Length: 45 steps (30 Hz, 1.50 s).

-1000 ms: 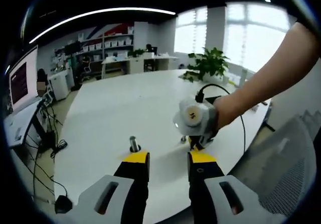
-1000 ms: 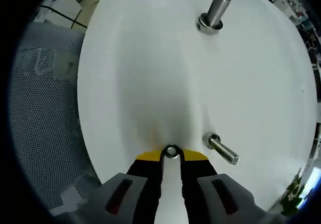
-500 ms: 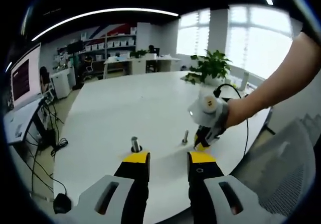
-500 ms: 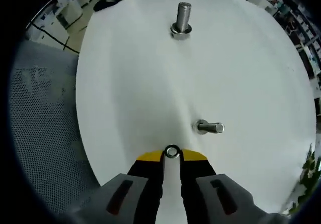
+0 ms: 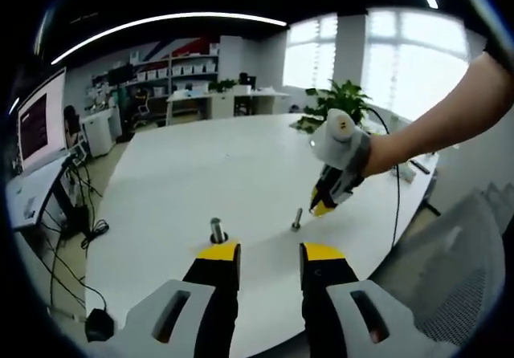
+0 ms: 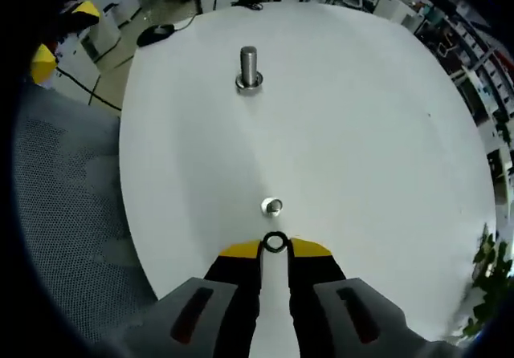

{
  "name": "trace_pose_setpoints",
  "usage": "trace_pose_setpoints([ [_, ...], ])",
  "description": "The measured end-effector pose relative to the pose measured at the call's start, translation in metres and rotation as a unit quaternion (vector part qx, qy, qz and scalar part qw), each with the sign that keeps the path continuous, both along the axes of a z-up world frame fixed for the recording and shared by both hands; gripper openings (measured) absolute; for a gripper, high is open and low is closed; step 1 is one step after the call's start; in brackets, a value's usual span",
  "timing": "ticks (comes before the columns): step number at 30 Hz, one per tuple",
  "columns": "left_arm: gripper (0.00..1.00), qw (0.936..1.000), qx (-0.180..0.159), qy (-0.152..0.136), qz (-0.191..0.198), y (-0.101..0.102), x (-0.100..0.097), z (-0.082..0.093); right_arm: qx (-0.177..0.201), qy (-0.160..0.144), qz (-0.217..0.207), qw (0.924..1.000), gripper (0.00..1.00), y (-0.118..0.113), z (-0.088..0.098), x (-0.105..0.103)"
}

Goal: Place the washer onto the threaded stud by aligning its center hole with the stud, sliding it down to the base, and recovering from edge contact or off-axis alignment until the washer reaches the visible bottom stop.

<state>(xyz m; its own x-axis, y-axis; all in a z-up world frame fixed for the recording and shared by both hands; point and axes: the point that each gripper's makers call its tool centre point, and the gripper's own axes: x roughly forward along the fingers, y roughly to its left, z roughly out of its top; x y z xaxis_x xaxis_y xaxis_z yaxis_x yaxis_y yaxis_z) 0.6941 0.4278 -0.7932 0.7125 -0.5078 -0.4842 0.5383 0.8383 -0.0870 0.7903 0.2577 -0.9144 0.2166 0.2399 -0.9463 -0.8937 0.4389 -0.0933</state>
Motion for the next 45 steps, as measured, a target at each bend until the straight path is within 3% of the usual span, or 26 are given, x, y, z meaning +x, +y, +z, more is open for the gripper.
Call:
trace_pose_setpoints([
  [6, 0.27, 1.0, 0.0, 0.001, -0.001, 0.0, 0.0, 0.0, 0.015, -0.015, 0.013, 0.9997, 0.13, 0.014, 0.014, 0.007],
  [23, 0.27, 1.0, 0.001, 0.0, 0.002, 0.001, 0.0, -0.001, -0.004, 0.007, 0.037, 0.9993, 0.14, 0.024, 0.001, 0.008],
  [45, 0.27, 1.0, 0.003, 0.004, 0.001, 0.002, 0.0, -0.002, -0.004, 0.013, 0.052, 0.9986, 0.14, 0.035, 0.001, 0.012],
])
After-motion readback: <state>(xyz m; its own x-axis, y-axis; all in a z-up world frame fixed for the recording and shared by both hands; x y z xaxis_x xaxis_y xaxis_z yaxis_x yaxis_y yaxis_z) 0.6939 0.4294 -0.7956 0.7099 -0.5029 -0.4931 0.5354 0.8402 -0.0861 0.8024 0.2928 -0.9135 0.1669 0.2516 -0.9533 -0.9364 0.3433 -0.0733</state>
